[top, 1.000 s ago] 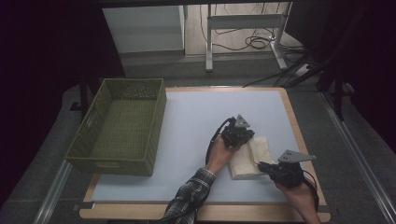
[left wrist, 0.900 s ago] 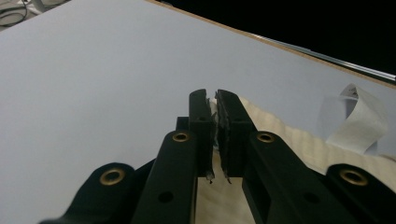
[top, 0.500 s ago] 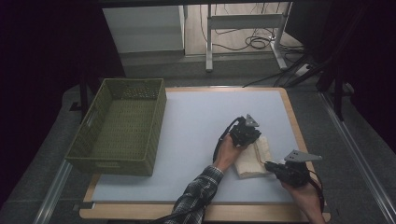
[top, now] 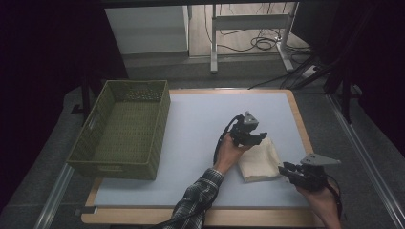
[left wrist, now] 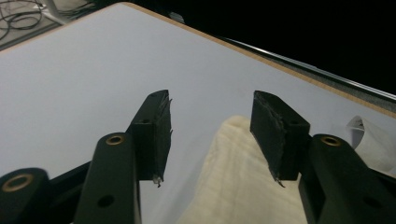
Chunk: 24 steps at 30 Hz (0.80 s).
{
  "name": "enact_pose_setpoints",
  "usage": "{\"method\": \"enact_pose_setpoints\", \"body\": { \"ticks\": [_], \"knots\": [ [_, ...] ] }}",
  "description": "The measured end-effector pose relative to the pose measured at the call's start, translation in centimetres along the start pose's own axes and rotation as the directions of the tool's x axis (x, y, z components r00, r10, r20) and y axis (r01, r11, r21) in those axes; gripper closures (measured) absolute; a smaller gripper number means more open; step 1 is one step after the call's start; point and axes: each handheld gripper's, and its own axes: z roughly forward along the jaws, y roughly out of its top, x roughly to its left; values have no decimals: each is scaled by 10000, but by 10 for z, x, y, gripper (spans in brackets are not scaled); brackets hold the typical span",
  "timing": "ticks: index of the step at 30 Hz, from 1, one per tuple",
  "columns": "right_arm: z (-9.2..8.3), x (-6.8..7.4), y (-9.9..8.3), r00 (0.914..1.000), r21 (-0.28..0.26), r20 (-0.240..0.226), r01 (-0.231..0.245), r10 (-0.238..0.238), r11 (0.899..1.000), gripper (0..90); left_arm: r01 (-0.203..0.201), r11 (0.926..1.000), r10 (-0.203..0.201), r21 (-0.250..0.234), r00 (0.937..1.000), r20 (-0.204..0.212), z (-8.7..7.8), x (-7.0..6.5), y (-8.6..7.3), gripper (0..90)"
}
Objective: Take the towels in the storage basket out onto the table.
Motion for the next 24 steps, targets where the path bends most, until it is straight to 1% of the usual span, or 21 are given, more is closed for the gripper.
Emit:
{"method": "enact_pose_setpoints", "body": {
  "ticks": [4,5,6,7,8,10,11,12,13,14,15,16,17,18,19,20,21,22,23,24],
  "knots": [
    [-8,-6,2,9997,-60,247,-66,68,10000,649,-192,9995,200,244,9993,-322,-12,5,-8,443],
    [-8,-6,2,9997,-60,247,-66,68,10000,649,-192,9995,200,244,9993,-322,-12,5,-8,443],
    [-8,-7,5,9995,-83,314,-76,79,9999,641,-161,9994,171,306,9992,-348,-15,6,-11,444],
    [-8,-7,7,9995,-85,314,-55,58,9999,639,-111,9992,126,383,9992,-368,-20,10,-17,444],
    [-8,-7,7,9995,-85,314,-55,58,9999,639,-111,9992,126,383,9992,-368,-20,10,-17,449],
    [-3,-5,10,9995,-45,300,-33,34,10000,632,-56,9987,76,509,9992,-398,-26,13,-25,451],
    [3,-4,12,9994,41,348,13,-15,10000,630,-38,9979,69,647,9988,-482,-30,16,-32,471],
    [5,-4,13,9992,103,393,29,-33,9999,630,59,9975,-21,706,9985,-547,-32,19,-37,471],
    [5,-4,13,9992,103,393,29,-33,9999,630,59,9975,-21,706,9985,-547,-32,19,-37,474],
    [13,-5,13,9989,272,470,-1,-12,9996,626,226,9962,-181,836,9984,-538,-33,23,-45,496],
    [13,-5,13,9989,272,470,-1,-12,9996,626,226,9962,-181,836,9984,-538,-33,23,-45,497],
    [19,-5,11,9987,425,519,-45,23,9991,612,297,9954,-244,915,9979,-592,-32,26,-49,497],
    [19,-5,11,9987,425,519,-45,23,9991,612,349,9944,-287,998,9976,-628,-32,27,-52,497],
    [22,-4,8,9982,607,595,-38,2,9981,586,425,9911,-335,1265,9968,-725,-28,31,-59,497],
    [22,-4,8,9982,607,595,-38,2,9981,586,425,9911,-335,1265,9968,-725,-28,31,-59,497],
    [25,-4,4,9976,803,696,-64,8,9968,558,429,9894,-315,1388,9960,-834,-26,32,-61,497],
    [25,-4,2,9977,885,685,-68,8,9961,546,459,9872,-319,1524,9951,-931,-23,33,-64,497],
    [25,-4,2,9977,885,685,-68,8,9961,546,459,9872,-319,1524,9951,-931,-23,33,-64,493],
    [26,-4,-3,9978,996,661,-113,47,9950,524,388,9857,-222,1641,9946,-1016,-20,33,-66,490],
    [27,-4,-5,9981,1047,596,-185,123,9943,517,390,9851,-221,1677,9946,-1015,-20,33,-67,488]
  ]
}}
